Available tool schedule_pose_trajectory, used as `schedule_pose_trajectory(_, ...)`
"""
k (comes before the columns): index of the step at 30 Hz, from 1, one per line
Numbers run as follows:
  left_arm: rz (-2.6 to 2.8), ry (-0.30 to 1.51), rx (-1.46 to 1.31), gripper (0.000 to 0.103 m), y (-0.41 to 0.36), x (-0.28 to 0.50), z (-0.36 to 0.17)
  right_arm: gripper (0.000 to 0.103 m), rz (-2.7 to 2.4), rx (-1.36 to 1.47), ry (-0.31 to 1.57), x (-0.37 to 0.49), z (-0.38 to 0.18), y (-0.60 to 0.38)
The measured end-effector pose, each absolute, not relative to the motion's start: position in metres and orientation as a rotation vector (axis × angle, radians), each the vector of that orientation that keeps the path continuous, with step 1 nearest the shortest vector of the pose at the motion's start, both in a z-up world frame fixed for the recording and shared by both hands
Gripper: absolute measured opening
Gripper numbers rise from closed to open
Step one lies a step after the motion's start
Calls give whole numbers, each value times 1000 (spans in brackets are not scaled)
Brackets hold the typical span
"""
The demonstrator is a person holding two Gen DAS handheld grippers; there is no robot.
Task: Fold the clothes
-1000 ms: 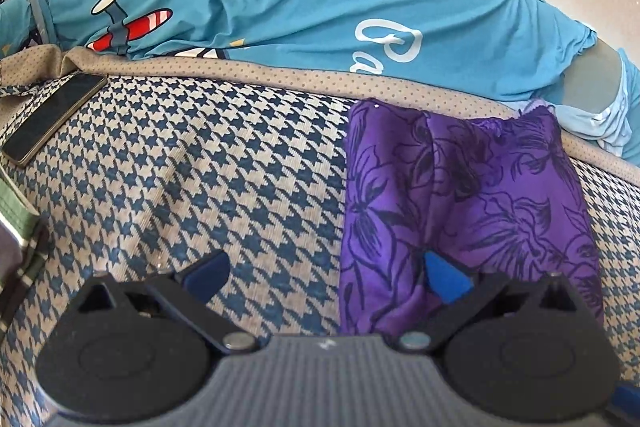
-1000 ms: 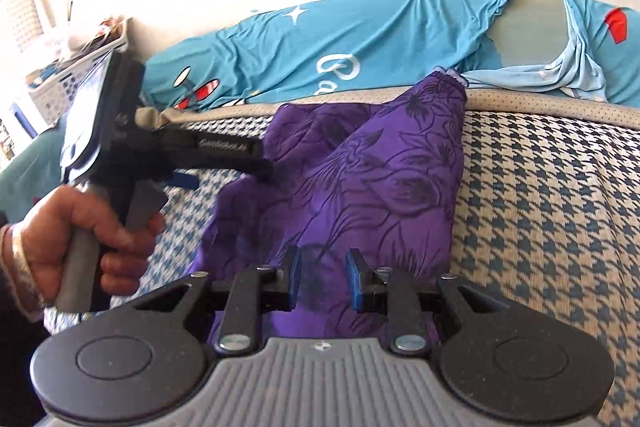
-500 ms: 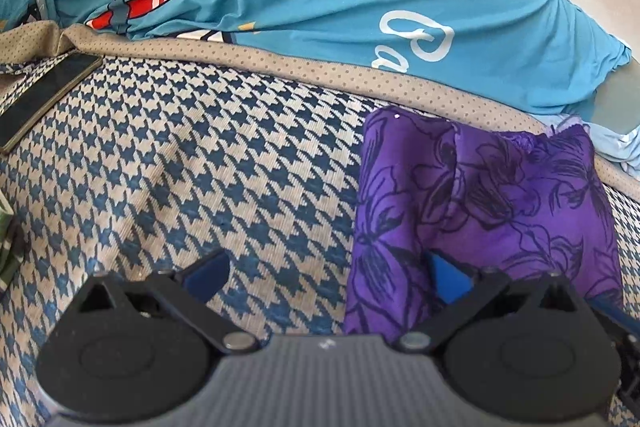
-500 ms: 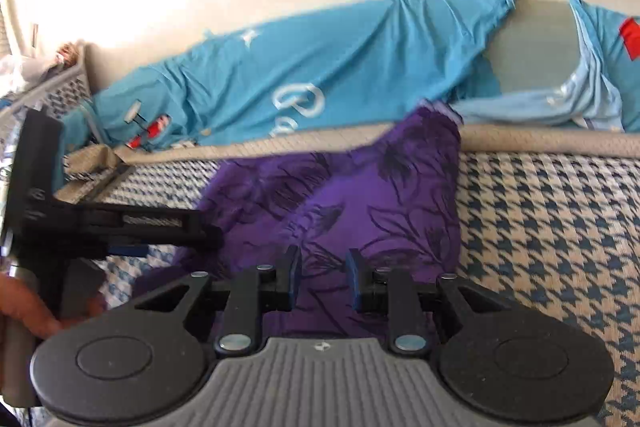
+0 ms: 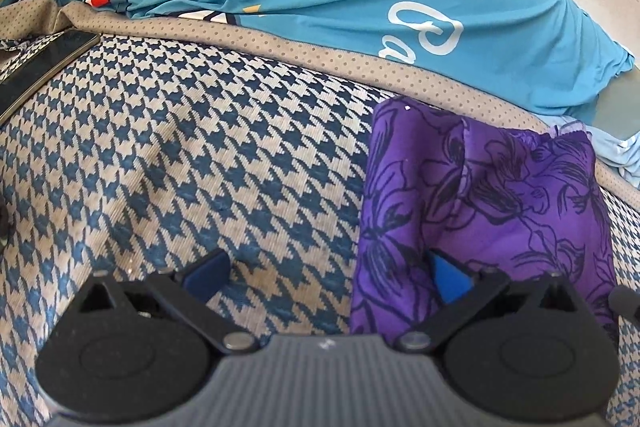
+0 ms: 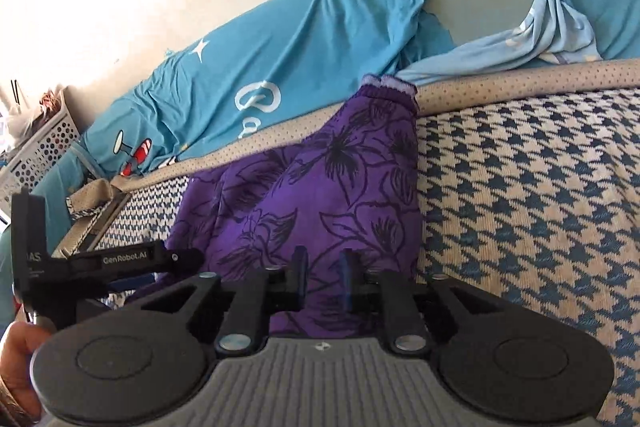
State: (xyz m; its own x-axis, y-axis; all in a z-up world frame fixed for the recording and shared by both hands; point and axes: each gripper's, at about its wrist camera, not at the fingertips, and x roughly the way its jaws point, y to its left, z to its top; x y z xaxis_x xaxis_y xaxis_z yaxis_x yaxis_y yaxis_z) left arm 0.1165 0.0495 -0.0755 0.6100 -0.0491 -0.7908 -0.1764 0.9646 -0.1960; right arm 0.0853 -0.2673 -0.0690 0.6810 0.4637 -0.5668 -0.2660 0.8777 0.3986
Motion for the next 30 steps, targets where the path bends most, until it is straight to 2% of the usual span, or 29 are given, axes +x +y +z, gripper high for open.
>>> schedule_pose_trajectory(1, 76, 915, -265, 103, 49, 117, -76, 35, 407, 303, 693, 87, -67, -272)
schedule_pose_trajectory(4, 79, 914, -259, 103, 48, 117, -76, 52, 374, 352, 646, 95, -65, -286)
schedule_pose_trajectory(7, 76, 914, -260, 103, 47, 116, -76, 61, 383, 457, 647, 111, -73, -302)
schedule_pose_trajectory(15, 66, 916, -256, 103, 48, 118, -77, 63, 394, 631, 718, 150, -104, -325)
schedule_pose_trajectory(20, 65, 914, -244, 103, 47, 119, -78, 68, 431, 724, 714, 163, -116, -331)
schedule_pose_trajectory(30, 57, 908, -227, 103, 46, 118, -81, 70, 551, 626, 708, 177, -120, -303)
